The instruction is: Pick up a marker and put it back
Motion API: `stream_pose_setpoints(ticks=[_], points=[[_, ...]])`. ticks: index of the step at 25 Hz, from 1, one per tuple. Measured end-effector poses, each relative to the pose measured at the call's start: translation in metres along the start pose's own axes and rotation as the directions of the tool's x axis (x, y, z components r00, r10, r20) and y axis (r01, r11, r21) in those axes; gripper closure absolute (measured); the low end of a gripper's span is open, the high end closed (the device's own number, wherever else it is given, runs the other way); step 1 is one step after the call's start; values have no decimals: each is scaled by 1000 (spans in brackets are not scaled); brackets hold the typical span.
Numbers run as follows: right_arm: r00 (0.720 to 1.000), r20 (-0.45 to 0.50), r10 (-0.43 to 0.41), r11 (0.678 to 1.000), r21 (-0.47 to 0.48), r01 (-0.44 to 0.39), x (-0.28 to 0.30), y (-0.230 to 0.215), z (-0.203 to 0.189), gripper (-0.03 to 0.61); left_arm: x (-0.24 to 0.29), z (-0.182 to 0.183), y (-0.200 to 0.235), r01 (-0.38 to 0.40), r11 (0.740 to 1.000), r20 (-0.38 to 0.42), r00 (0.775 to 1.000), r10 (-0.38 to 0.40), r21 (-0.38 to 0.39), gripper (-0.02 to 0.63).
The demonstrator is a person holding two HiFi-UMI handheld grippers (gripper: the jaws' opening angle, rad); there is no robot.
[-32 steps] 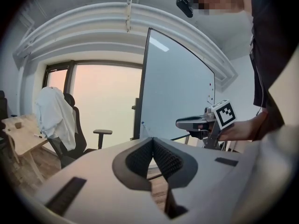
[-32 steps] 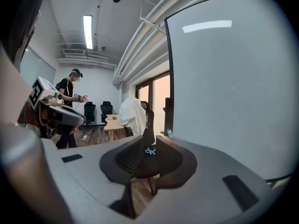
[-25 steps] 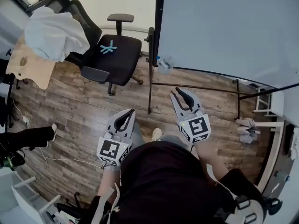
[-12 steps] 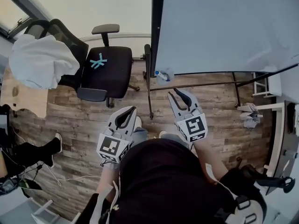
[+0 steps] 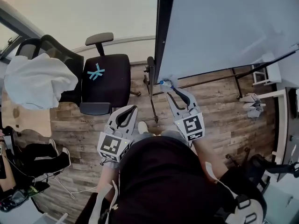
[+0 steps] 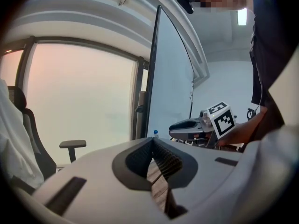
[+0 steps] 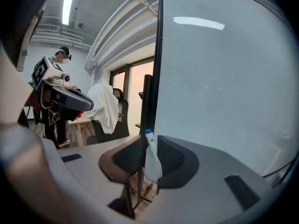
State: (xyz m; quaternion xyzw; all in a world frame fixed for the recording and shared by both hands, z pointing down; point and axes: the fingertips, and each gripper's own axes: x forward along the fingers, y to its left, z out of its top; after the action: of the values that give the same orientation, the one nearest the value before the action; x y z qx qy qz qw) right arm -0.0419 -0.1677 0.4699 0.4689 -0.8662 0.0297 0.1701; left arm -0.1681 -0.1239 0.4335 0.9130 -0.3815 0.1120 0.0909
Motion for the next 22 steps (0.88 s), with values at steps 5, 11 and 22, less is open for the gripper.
stream_pose_setpoints(ticks=[5, 11, 22], points=[[999, -27, -40, 999, 1, 40, 15, -1, -5, 478, 4, 2, 12, 38, 999, -8, 999, -38, 12, 606], [995, -48, -83, 997, 6, 83, 30, -3, -6, 462, 3, -1, 23, 73, 997, -22, 997, -72, 15, 606], [985, -95, -144, 989, -28, 142, 50, -5, -10, 460, 2, -5, 45, 111, 994, -22, 994, -111, 9, 606]])
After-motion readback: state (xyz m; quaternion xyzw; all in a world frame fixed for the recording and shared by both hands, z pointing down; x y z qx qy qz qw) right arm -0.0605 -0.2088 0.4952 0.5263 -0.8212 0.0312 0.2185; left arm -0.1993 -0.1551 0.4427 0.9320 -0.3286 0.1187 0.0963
